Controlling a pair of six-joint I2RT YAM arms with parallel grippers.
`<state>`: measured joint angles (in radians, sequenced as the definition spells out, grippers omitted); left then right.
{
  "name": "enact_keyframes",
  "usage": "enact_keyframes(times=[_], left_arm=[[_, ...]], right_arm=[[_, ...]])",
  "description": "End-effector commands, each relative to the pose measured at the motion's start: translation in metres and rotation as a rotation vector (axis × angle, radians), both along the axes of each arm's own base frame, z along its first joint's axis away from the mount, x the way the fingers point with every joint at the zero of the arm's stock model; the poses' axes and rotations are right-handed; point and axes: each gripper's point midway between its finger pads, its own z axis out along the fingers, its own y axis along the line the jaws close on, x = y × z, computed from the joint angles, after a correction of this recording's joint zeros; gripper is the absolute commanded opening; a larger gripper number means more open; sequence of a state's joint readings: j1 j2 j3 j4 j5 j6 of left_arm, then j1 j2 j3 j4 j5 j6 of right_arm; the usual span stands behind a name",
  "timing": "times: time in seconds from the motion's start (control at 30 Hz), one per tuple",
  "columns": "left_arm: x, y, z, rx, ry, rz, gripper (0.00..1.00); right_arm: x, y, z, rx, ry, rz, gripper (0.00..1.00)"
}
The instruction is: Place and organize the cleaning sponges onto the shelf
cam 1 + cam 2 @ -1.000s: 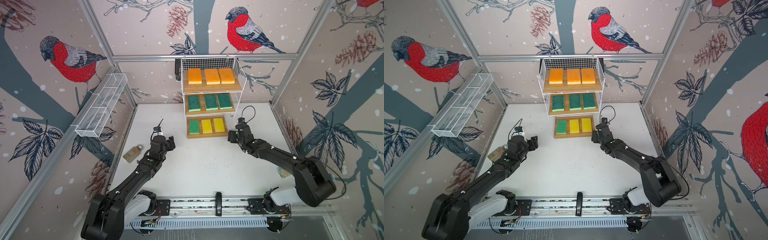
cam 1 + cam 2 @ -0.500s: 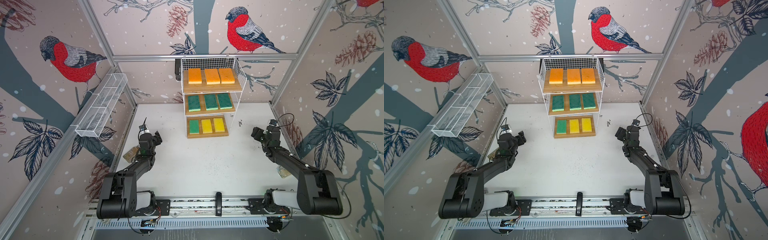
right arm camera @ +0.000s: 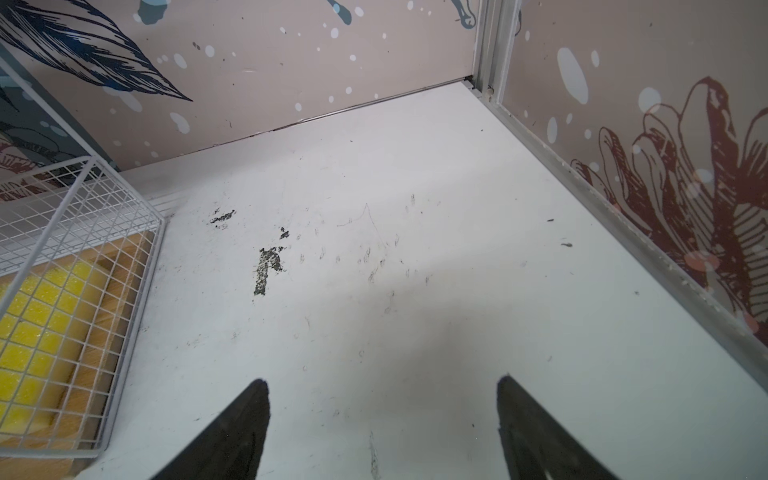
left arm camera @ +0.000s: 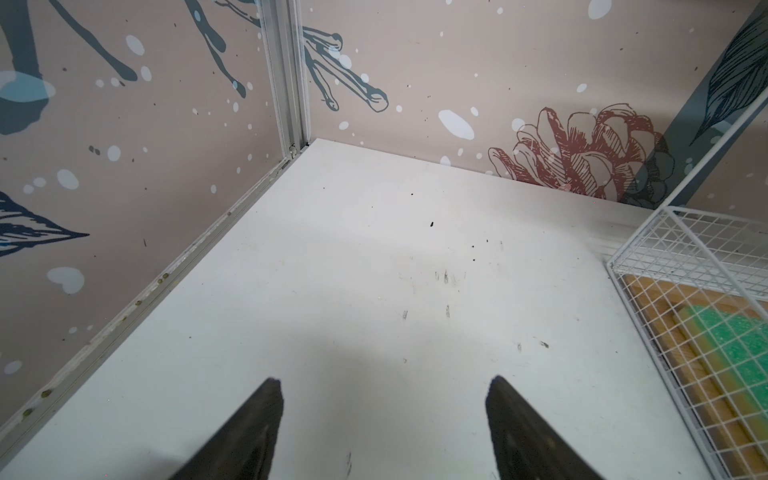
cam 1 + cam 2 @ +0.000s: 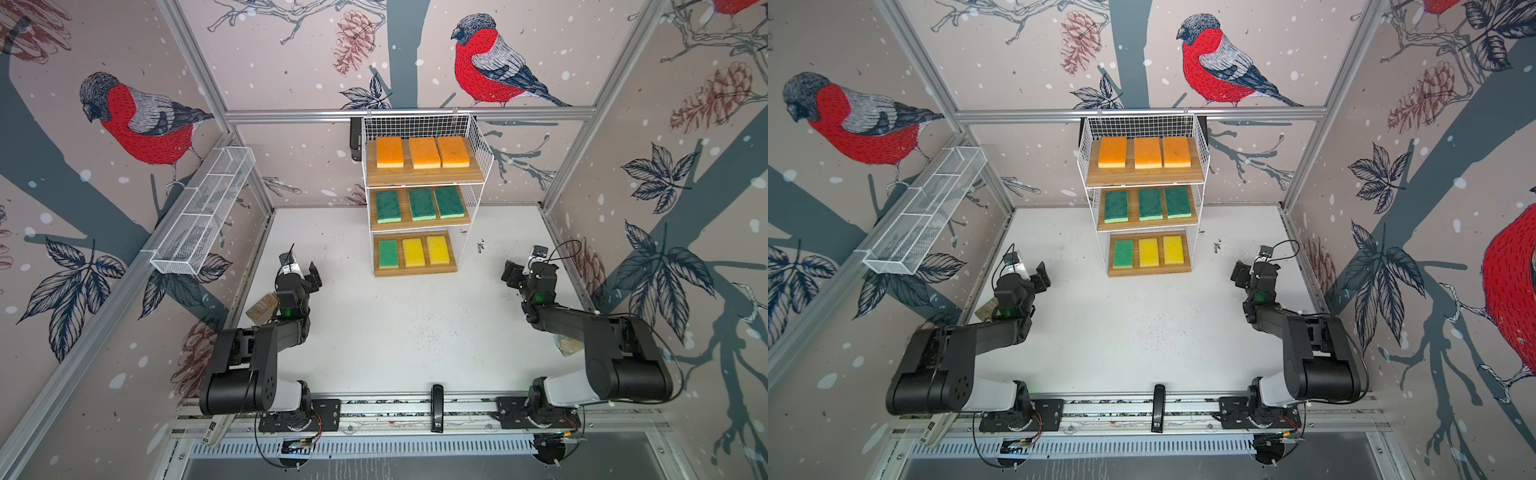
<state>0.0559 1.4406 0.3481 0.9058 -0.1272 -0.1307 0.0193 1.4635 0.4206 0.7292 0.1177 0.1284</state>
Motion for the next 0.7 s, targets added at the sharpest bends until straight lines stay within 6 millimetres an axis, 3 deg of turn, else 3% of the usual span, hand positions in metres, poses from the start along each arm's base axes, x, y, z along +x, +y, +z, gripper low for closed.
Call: enact_keyframes(times=[0.0, 0.07, 0.2, 0.4, 0.5, 0.57, 0.67], left_arm=[[0.008, -0.004, 0.015, 0.016, -0.071, -0.033, 0.79], [0.009, -0.006, 0.012, 0.017, -0.076, -0.043, 0.81], [0.005, -0.009, 0.015, 0.023, -0.097, -0.064, 0.97], [-0.011, -0.033, 0.018, 0.073, -0.187, -0.202, 0.98], [-0.012, -0.031, 0.010, 0.070, -0.174, -0.192, 0.98], [-0.011, -0.032, 0.011, 0.071, -0.176, -0.194, 0.97], [-0.010, -0.033, 0.010, 0.074, -0.167, -0.205, 0.98]], right_arm=[[0.004, -0.002, 0.027, -0.054, -0.149, 0.006, 0.86], [0.003, -0.005, 0.022, -0.046, -0.142, 0.000, 0.86], [-0.003, -0.002, 0.023, -0.057, -0.170, 0.010, 0.86], [-0.015, 0.004, 0.025, -0.061, -0.223, 0.047, 0.88], [-0.015, 0.003, 0.025, -0.059, -0.223, 0.043, 0.91], [-0.016, 0.003, 0.024, -0.057, -0.226, 0.042, 1.00], [-0.018, 0.002, 0.024, -0.051, -0.240, 0.044, 0.99]])
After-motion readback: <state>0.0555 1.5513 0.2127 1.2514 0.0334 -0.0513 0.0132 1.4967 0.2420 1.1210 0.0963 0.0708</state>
